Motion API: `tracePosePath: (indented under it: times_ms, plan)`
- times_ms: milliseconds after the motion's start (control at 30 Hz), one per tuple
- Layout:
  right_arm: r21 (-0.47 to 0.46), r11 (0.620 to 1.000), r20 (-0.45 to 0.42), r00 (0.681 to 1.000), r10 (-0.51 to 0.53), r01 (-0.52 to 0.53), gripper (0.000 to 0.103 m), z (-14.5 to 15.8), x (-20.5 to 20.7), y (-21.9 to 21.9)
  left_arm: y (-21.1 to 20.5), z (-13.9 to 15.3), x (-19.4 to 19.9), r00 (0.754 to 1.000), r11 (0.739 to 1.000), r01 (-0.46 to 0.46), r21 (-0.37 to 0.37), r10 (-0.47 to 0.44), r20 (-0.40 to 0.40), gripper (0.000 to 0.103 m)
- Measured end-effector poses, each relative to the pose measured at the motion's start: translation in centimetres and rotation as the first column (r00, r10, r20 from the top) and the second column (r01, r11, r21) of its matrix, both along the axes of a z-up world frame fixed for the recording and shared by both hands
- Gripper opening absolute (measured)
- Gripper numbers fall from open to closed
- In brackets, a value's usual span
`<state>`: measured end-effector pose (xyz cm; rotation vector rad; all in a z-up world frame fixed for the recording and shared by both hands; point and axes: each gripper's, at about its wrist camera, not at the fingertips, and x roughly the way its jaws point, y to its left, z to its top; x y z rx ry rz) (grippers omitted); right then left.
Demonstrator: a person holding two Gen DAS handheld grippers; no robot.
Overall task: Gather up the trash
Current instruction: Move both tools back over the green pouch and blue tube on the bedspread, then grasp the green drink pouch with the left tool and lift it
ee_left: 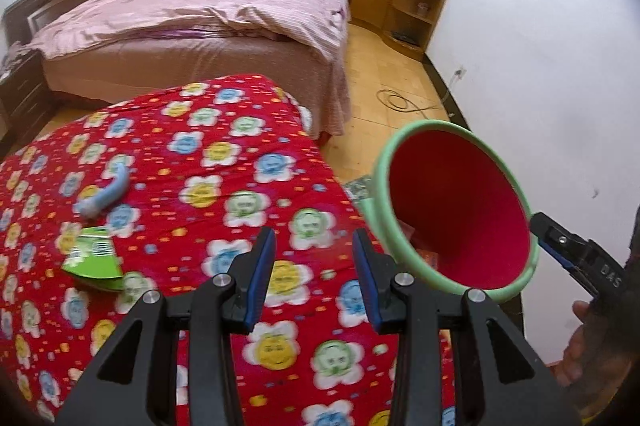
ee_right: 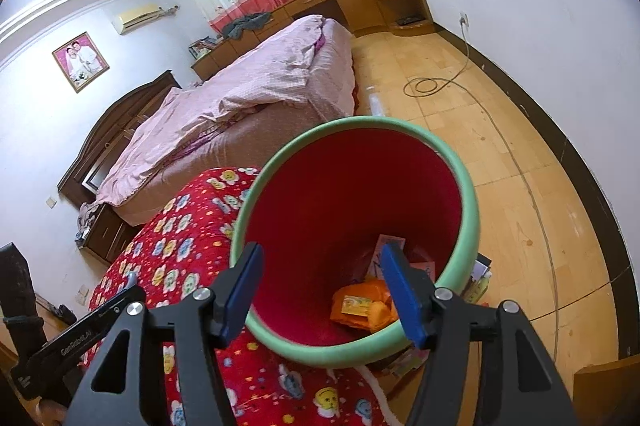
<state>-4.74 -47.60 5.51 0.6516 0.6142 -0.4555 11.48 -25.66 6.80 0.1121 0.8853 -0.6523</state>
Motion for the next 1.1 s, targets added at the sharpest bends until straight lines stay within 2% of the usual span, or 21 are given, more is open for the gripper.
tracePosePath:
  times_ms: [200, 333, 633, 700, 967, 1100]
  plan:
    - [-0.001, 0.999, 0.002, 0.999, 0.036, -0.036, 0.069, 0.4, 0.7, 2.0, 3.4, 0.5, 1.5, 0.997, 0.997, -0.073, 0.018, 0.072, 0.018, 0.04]
    - [0.003, 0.998, -0.007, 0.998, 0.064, -0.064, 0.069, 0.4, 1.4, 3.0, 5.6, 0.4, 2.6, 0.992, 0.992, -0.119, 0.046, 0.118, 0.037, 0.05]
    - [0.002, 0.994, -0.027, 0.994, 0.106, -0.106, 0.07, 0.3, 2.5, 4.8, 10.3, -1.0, 5.9, 0.973, 0.964, -0.232, 0.126, 0.23, 0.033, 0.052]
    - [-0.002, 0.993, -0.032, 0.993, 0.114, -0.114, 0.07, 0.3, 2.7, 5.2, 10.9, -1.4, 6.6, 0.966, 0.955, -0.259, 0.144, 0.257, 0.03, 0.06]
    - [-0.004, 0.99, -0.05, 0.989, 0.139, -0.14, 0.07, 0.1, 3.5, 6.5, 12.7, -4.3, 9.0, 0.952, 0.936, -0.293, 0.194, 0.305, -0.033, 0.062]
    - [-0.008, 0.989, -0.059, 0.987, 0.148, -0.149, 0.07, -0.1, 3.9, 6.8, 13.2, -5.6, 9.4, 0.946, 0.937, -0.294, 0.191, 0.313, -0.079, 0.062]
